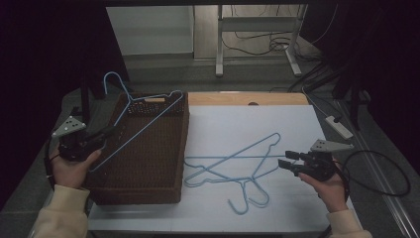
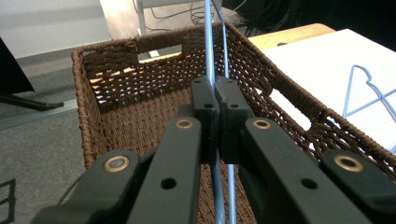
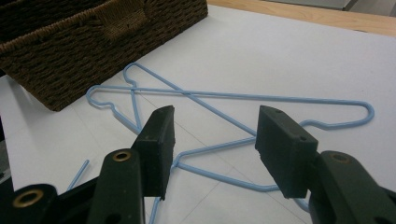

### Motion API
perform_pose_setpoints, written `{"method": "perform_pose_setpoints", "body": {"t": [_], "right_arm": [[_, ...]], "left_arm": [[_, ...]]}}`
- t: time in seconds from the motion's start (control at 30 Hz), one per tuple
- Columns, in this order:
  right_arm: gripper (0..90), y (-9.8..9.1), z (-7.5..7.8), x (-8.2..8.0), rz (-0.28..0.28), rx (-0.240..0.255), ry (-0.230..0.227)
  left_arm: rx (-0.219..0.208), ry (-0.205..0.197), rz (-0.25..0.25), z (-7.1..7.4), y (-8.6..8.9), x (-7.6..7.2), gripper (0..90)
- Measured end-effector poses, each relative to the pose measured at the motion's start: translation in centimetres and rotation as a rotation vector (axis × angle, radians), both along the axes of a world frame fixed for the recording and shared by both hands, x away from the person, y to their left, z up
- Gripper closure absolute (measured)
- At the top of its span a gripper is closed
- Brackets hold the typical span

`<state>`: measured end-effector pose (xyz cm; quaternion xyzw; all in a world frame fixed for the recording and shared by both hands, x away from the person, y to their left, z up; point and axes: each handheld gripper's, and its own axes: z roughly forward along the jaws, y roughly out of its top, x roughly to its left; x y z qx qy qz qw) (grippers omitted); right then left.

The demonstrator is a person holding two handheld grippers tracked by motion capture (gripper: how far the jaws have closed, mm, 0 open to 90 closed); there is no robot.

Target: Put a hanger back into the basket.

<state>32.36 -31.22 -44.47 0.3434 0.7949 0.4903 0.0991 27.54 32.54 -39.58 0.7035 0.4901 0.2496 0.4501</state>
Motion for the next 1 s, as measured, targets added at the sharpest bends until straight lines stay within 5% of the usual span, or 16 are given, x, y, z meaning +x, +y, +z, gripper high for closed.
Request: {"method": "perform_pose_setpoints", "body": {"t": [0.73, 1.0], "right_arm": [[47.9, -0.1, -0.3, 0.1, 0.001, 0.004, 0.009], [47.8, 0.0, -0.4, 0.1, 0.005, -0.002, 0.014]], "left_arm": [[0.129, 0.19, 0.016, -3.7, -2.4, 3.5, 87.3], [0.286, 0.332, 0.029, -4.8, -2.3, 4.4, 86.9]]}}
